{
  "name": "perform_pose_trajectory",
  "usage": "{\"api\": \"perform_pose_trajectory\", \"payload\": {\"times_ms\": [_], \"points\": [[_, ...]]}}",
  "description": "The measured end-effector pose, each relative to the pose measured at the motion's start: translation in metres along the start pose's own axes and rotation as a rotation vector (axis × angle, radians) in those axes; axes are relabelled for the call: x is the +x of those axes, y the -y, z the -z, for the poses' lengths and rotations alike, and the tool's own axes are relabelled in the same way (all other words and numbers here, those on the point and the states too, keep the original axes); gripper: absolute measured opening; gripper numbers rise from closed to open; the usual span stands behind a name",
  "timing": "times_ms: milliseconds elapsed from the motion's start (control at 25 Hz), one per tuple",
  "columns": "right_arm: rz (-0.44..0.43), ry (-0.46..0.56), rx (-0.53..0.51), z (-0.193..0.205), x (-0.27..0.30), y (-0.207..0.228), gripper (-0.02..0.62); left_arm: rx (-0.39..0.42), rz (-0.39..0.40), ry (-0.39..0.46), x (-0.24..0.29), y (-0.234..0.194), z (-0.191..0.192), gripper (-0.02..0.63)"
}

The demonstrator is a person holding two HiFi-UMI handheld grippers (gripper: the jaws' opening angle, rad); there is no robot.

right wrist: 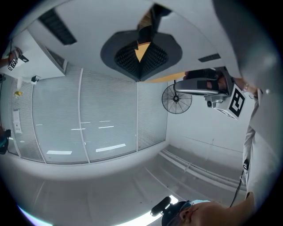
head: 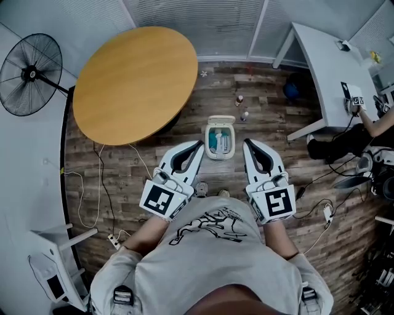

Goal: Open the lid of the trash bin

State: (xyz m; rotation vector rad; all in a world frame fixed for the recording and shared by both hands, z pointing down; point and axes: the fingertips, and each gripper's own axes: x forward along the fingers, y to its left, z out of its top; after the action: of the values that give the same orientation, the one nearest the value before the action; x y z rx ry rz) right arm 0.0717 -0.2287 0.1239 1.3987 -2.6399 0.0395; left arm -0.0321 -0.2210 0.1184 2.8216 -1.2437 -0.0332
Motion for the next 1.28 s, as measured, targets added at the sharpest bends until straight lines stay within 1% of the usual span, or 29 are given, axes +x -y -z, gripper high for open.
{"api": "perform_pose_trajectory", "payload": {"times_ms": [160, 480, 1280], "points": [[0.006, 0.006, -0.007, -0.006, -0.003, -0.002, 0.006, 0.007, 0.003, 0.027, -0.003, 0.002, -0.011, 0.018], [-0.005, 0.020, -0.006, -0.014, -0.003, -0.009, 0.006, 0.011, -0.004, 0.054, -0.005, 0.003, -0.021, 0.018], [0.007, 0.032, -0.012, -0.018, -0.015, -0.014, 0.005, 0.016, -0.003, 0.054, -0.012, 0.009, -0.022, 0.018]]}}
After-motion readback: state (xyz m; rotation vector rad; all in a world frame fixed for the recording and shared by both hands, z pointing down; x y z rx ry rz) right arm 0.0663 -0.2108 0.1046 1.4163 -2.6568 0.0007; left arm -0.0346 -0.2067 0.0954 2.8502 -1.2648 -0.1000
